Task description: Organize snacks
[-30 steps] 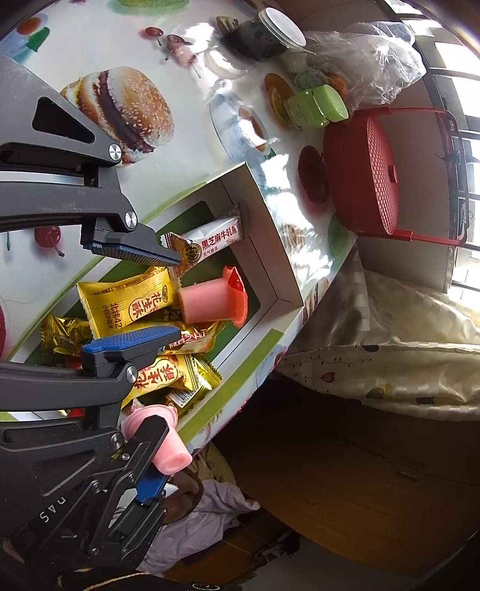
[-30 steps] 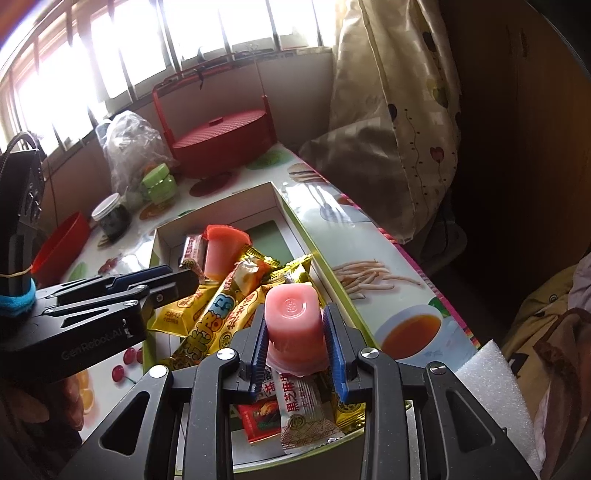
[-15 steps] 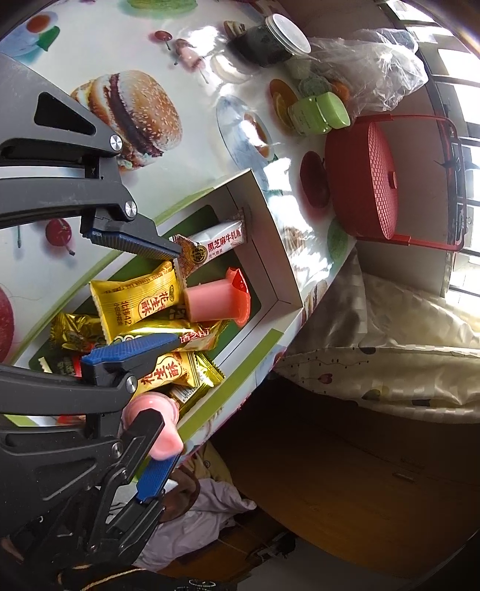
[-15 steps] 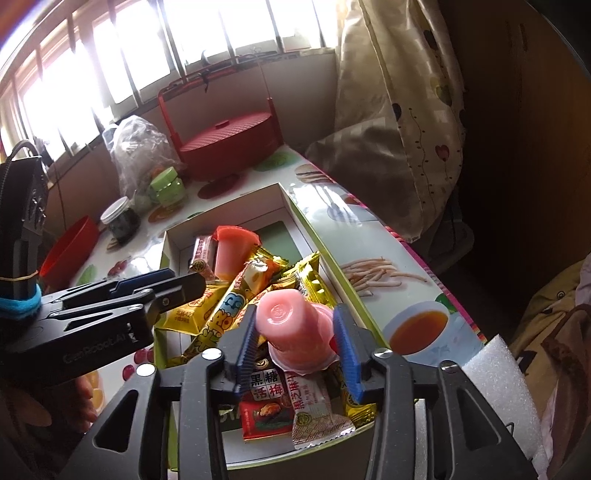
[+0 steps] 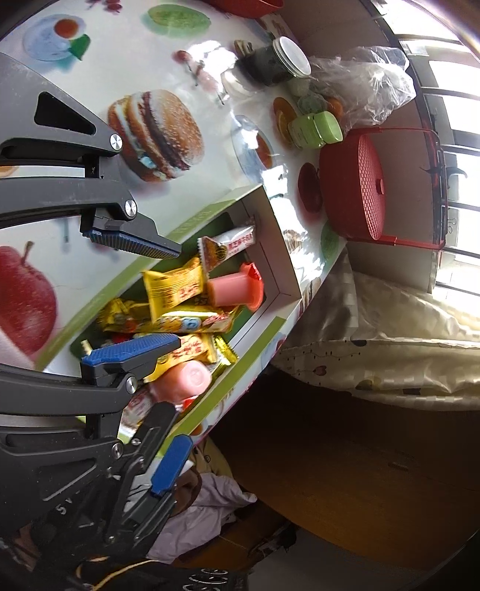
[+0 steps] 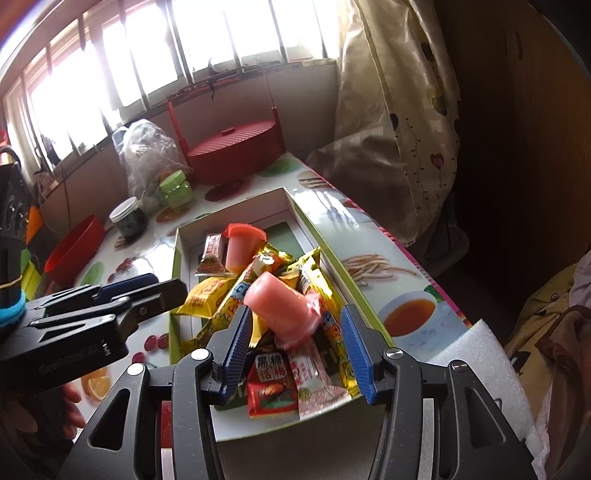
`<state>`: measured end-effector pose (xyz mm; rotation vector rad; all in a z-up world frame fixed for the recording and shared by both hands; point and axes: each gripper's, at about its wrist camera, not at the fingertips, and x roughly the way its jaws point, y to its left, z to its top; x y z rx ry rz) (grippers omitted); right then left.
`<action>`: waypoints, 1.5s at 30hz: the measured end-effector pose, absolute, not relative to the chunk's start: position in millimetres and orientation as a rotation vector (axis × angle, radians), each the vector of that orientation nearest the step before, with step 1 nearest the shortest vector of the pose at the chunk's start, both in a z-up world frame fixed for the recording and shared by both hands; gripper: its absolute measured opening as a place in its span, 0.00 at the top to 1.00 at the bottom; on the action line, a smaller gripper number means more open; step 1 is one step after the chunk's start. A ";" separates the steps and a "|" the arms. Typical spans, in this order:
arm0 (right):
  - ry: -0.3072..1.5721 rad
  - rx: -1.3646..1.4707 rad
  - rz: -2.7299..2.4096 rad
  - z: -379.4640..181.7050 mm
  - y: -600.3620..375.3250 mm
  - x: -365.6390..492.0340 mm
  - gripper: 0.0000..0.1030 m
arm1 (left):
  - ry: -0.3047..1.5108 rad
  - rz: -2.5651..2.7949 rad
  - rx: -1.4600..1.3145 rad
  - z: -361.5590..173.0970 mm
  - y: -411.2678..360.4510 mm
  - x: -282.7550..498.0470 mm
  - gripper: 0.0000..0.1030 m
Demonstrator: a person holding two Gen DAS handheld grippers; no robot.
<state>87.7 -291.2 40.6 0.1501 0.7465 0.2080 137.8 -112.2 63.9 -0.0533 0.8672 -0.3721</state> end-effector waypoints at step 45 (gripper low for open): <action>0.852 -0.002 0.097 -0.6 -277.7 12.0 0.45 | 0.959 -0.319 -0.013 11.7 -109.6 44.9 0.46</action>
